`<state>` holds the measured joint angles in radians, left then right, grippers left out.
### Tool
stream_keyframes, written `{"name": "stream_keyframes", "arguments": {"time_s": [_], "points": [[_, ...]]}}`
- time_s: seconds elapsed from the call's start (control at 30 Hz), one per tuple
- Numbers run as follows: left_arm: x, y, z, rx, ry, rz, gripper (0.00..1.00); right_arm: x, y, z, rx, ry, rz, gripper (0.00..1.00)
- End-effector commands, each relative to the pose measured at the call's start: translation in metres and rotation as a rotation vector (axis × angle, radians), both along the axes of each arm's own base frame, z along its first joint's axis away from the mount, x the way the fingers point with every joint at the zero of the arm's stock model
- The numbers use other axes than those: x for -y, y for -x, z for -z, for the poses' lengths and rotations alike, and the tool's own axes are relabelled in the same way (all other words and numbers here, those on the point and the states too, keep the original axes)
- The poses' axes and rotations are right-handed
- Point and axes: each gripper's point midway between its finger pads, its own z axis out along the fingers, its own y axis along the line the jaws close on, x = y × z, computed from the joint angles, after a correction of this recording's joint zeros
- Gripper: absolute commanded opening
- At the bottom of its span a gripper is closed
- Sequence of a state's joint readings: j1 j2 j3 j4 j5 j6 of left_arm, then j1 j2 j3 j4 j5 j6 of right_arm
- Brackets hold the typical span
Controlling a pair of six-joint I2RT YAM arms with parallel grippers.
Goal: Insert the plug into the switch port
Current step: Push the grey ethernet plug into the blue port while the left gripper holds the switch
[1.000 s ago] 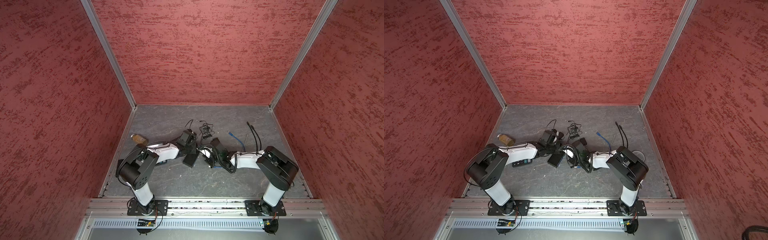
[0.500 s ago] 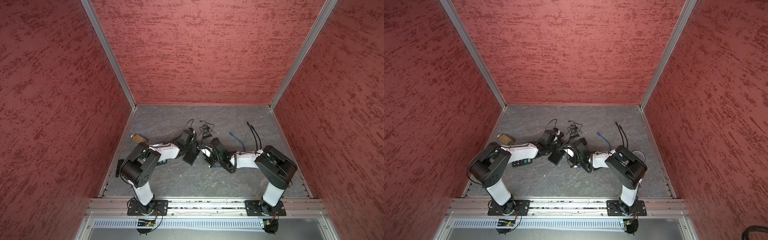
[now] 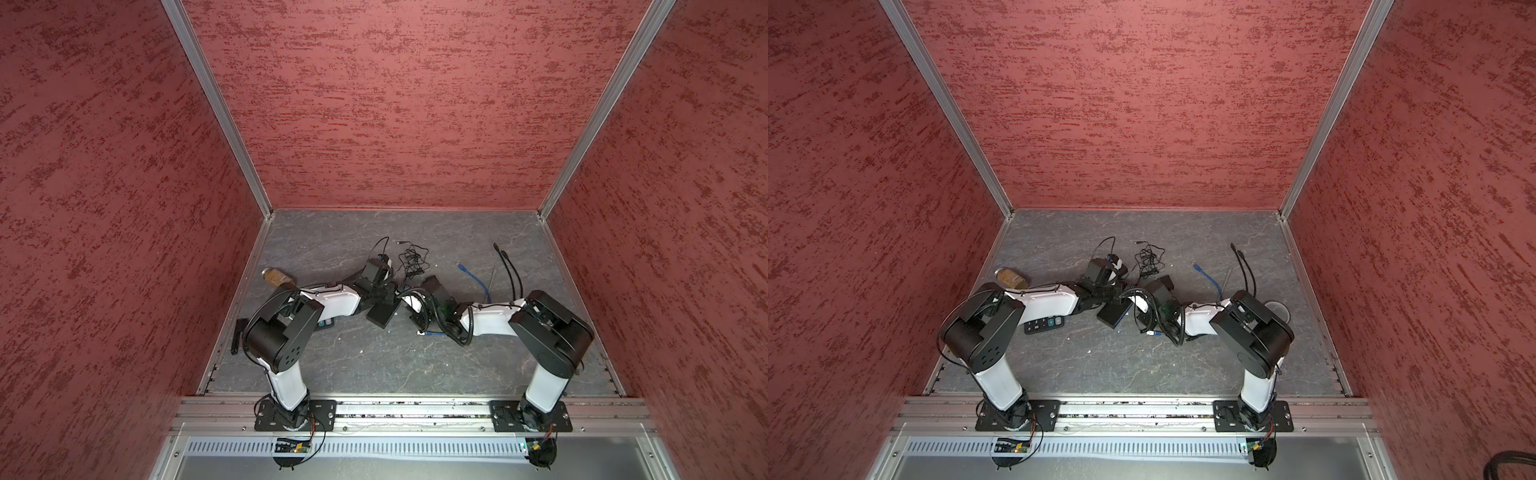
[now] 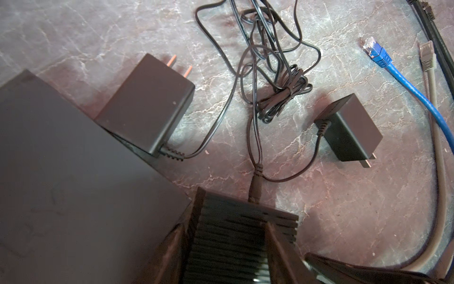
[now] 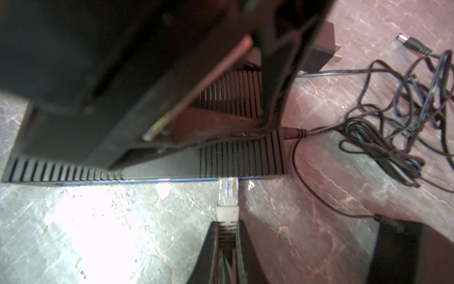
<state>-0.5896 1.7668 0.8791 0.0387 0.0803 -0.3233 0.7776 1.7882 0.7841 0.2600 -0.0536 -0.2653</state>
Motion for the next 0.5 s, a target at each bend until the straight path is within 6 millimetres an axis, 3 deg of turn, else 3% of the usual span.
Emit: {"name": "stream_keyframes", "arguments": {"time_s": [0.0, 0.13, 0.3, 0.47], "points": [[0.061, 0.100, 0.042, -0.278, 0.072, 0.340, 0.52, -0.080, -0.027, -0.111, 0.270, -0.329, -0.129, 0.00], [0.062, 0.102, 0.046, -0.288, 0.072, 0.341, 0.52, -0.083, -0.031, -0.123, 0.292, -0.354, -0.116, 0.00], [0.066, 0.104, 0.048, -0.297, 0.076, 0.354, 0.52, -0.089, -0.035, -0.124, 0.286, -0.372, -0.115, 0.00], [0.067, 0.106, 0.049, -0.303, 0.072, 0.367, 0.52, -0.092, -0.036, -0.141, 0.318, -0.413, -0.115, 0.00]]}}
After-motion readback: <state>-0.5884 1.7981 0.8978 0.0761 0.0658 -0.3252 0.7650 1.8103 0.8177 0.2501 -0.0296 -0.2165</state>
